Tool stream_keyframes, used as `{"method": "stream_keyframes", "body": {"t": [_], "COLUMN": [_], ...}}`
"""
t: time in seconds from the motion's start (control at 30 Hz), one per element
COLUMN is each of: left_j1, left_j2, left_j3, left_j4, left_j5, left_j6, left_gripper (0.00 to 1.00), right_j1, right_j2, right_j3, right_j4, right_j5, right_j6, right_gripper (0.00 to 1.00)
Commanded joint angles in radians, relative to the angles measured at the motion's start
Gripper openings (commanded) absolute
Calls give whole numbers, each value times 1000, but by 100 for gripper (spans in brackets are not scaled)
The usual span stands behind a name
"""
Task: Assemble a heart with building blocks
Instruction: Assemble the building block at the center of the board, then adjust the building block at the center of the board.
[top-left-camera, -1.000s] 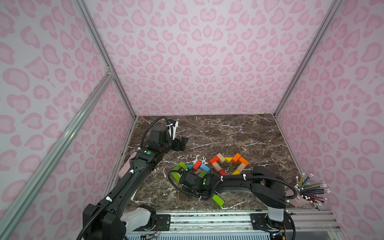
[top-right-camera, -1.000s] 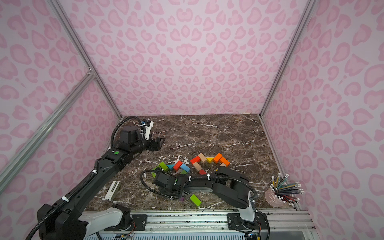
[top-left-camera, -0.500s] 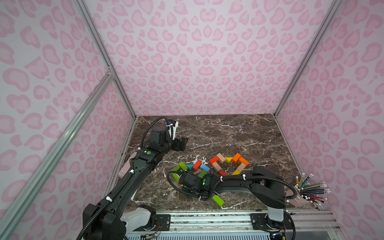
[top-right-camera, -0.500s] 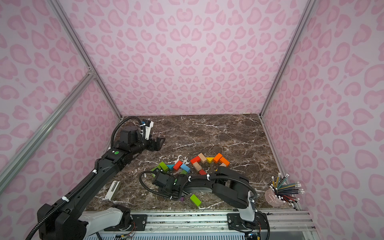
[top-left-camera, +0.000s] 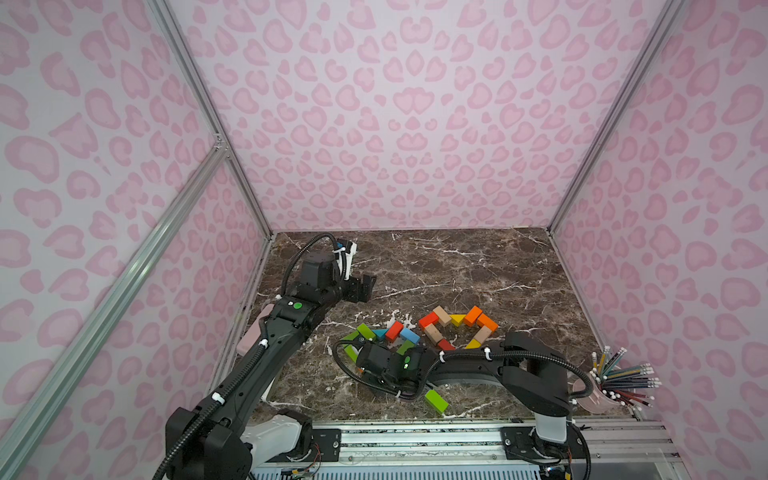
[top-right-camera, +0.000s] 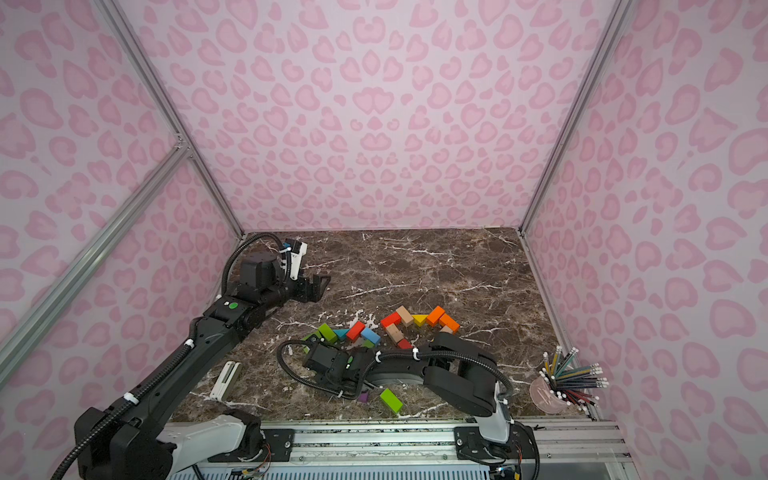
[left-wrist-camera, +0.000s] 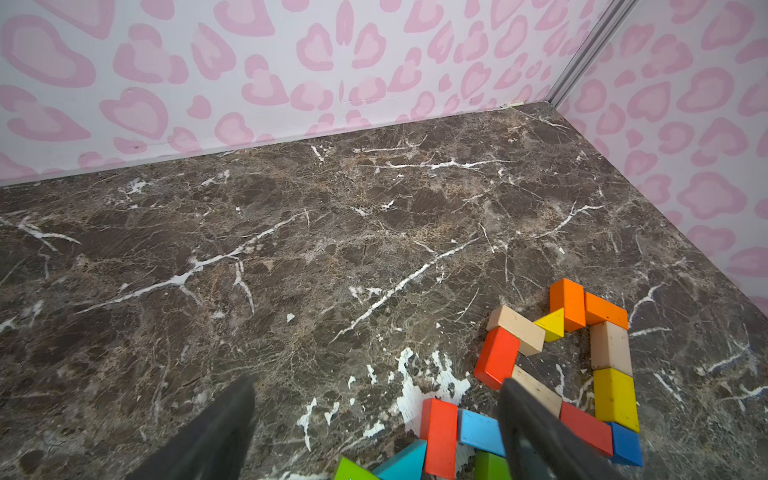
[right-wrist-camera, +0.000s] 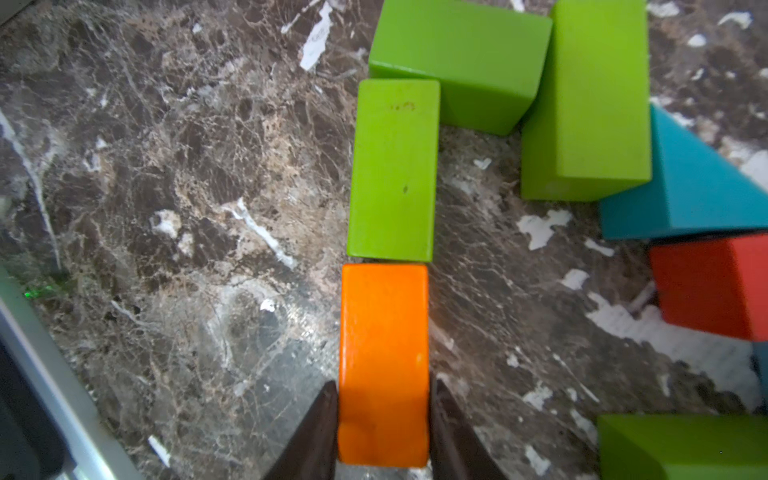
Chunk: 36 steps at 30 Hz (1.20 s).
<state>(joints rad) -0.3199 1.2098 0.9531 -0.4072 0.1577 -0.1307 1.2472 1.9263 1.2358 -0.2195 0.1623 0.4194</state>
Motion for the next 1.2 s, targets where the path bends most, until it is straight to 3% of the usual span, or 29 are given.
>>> {"method": "stream_keyframes", "body": {"t": [0.0,0.23,0.47,0.9,1.17], "left_j1": [1,1,1,-5,-8], "left_j2": [-4,-6,-13,-18,-18], "left_j3": [1,-2,-2,-29,-30], "left_j4": [38,40,39,41,44], "left_j5": [13,20,49,104,112], "left_j6": [9,7,25,4,1], "left_gripper": [93,93,93,93,93], "right_j1": [-2,-3,-3,-2,33], "right_j2": [-22,-87,-241,-548,-583], "right_j3": [14,-6,-152,-428,-513], "right_j4": [8,1,-57,-207,-257], "right_j5": [8,-4,25,14,15], "right_j6": [-6,-25,-11,159,296], "right_gripper": [47,59,64,76,76]}}
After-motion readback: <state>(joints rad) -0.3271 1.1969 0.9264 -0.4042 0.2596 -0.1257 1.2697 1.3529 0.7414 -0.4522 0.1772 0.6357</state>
